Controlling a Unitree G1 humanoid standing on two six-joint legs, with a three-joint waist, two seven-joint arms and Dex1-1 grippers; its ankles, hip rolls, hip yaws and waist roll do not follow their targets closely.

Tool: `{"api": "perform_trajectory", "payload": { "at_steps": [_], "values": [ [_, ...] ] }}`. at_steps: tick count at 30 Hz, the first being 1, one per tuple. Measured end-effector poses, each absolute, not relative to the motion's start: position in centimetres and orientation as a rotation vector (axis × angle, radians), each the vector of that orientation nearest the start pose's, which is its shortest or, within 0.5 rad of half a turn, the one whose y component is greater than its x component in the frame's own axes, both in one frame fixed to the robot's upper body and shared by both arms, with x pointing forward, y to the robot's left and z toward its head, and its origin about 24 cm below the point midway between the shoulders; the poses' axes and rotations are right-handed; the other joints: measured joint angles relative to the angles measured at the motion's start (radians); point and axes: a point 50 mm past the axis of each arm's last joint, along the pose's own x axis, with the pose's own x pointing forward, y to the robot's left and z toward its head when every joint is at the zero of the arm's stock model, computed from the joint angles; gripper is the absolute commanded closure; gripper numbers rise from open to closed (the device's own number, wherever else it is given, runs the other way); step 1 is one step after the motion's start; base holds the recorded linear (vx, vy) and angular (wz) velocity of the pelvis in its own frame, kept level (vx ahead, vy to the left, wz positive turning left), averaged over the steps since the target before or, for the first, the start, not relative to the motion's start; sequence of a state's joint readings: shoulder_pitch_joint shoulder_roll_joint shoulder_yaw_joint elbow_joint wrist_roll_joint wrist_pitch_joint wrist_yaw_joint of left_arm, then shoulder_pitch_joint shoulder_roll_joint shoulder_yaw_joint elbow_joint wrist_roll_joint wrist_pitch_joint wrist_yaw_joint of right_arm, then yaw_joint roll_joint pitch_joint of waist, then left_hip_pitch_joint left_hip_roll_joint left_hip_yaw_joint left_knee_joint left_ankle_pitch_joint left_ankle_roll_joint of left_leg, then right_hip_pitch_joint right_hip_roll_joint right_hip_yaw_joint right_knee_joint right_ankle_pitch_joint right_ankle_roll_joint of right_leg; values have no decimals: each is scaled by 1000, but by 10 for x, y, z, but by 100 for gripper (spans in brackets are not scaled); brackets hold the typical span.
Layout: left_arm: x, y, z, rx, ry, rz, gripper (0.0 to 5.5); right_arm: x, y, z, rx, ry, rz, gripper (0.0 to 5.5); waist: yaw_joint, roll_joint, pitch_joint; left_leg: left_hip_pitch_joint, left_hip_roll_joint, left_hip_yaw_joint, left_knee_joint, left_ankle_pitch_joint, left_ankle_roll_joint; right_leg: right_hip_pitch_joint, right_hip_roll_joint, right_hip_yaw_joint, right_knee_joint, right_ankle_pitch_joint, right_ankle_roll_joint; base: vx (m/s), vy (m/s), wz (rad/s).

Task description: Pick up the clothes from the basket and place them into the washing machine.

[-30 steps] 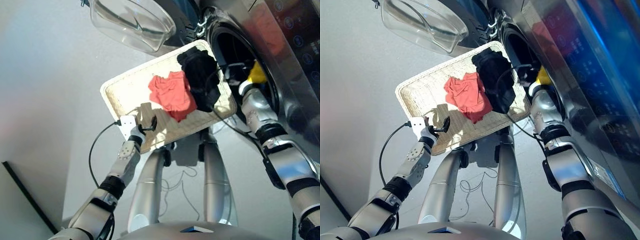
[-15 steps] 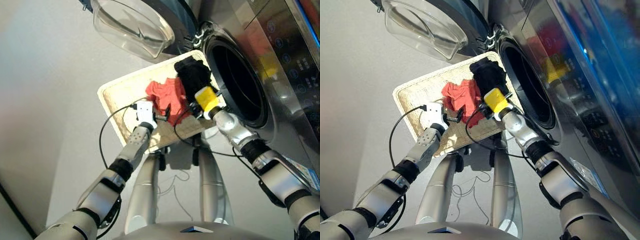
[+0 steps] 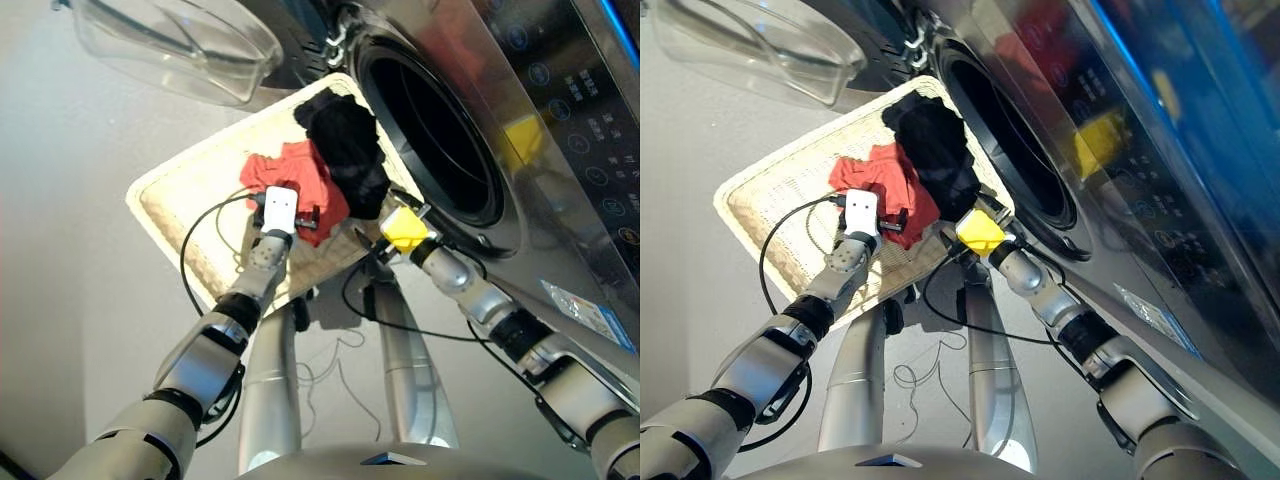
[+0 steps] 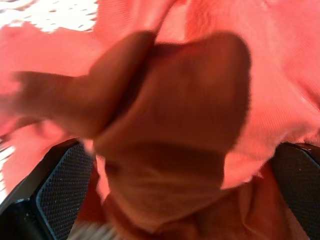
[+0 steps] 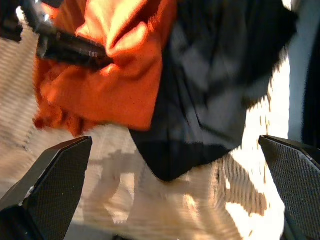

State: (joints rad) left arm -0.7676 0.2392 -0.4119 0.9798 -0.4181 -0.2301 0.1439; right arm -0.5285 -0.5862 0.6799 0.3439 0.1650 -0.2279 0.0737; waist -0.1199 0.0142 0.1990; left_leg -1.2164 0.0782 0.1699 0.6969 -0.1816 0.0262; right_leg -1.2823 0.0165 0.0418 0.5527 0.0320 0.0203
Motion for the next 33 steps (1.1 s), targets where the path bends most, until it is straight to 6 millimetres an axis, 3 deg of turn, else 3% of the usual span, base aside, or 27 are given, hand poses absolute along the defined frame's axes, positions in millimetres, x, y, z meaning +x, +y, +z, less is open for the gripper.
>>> {"api": "perform_trajectory", "payload": {
  "at_steps": [2,5,12,16,20,24,25,28,33],
  "values": [
    [377,141,69,125,46,-48,550,312,-124,75,-619,-148,652,0,-4,-1,1,-11,11,1,23,-14,-1,-12,10,9,7,0,0,4,3,-273],
    [380,148,73,111,40,-5,550,308,-124,69,-622,-124,677,0,-21,-2,1,-11,12,0,23,-16,-4,-13,11,14,12,0,0,0,0,0],
    [380,146,79,77,12,-7,550,305,-126,62,-638,-109,676,0,-17,-2,1,-1,11,-4,12,-13,-2,-3,3,11,19,-2,-1,0,0,0],
    [371,141,71,-6,7,-31,550,305,-119,57,-693,-118,681,0,-14,-3,2,83,-17,-5,-66,15,-2,64,-24,6,-11,0,-4,9,-22,188],
    [354,136,59,-114,-2,-74,550,303,-112,45,-756,-112,677,0,14,-2,2,221,-41,-14,-183,54,-8,188,-47,-15,-78,2,-8,2,-9,45],
    [342,131,62,-217,-51,-115,550,303,-117,36,-877,-112,656,0,48,-1,2,330,-67,-41,-299,105,-19,279,-69,-43,-135,6,-15,3,-36,251],
    [339,130,62,-237,-60,-132,550,305,-117,37,-921,-128,648,0,65,0,3,353,-71,-44,-324,115,-19,297,-72,-49,-144,10,-21,0,0,0],
    [333,127,66,-281,-85,-170,550,308,-116,41,-1016,-173,646,0,79,5,5,397,-75,-60,-358,127,-24,342,-81,-80,-164,10,-25,0,0,0],
    [325,112,71,-326,-107,-278,550,318,-108,55,-1163,-274,647,0,105,7,6,444,-83,-66,-384,139,-23,384,-91,-94,-170,4,-28,0,0,0]
  ]
}}
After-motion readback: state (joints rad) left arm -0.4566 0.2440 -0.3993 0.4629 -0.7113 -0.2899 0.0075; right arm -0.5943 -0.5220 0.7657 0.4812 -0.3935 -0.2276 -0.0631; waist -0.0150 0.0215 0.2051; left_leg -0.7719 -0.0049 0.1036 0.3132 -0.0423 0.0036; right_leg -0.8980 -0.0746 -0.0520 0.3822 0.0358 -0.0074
